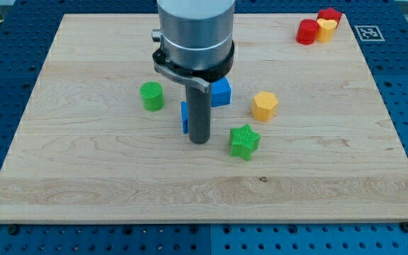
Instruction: Push the green star down a bit
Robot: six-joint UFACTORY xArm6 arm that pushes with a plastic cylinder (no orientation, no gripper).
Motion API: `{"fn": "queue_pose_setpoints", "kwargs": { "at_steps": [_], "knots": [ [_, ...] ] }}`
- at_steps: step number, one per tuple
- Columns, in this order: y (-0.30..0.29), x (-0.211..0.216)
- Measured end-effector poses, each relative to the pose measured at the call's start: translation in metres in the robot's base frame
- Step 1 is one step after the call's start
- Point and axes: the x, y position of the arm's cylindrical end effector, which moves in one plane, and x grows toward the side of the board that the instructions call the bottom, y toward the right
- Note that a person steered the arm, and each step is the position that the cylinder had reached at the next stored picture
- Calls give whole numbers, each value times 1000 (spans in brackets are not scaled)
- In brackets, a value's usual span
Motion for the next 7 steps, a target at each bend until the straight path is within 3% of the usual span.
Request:
{"fn": "queue_pose_setpoints", "kwargs": {
  "at_steps": [1, 7],
  "knots": [
    [17, 36],
    [66, 27]
  ]
}}
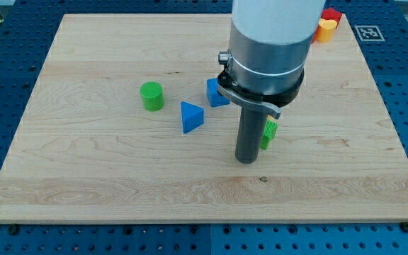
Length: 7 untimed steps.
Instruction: Push the green star down a bit
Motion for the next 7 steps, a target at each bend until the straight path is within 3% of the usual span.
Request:
{"fn": "queue_pose_setpoints", "kwargs": {
  "at_steps": [4, 7],
  "knots": [
    [-6, -83],
    [43, -93]
  ]
}}
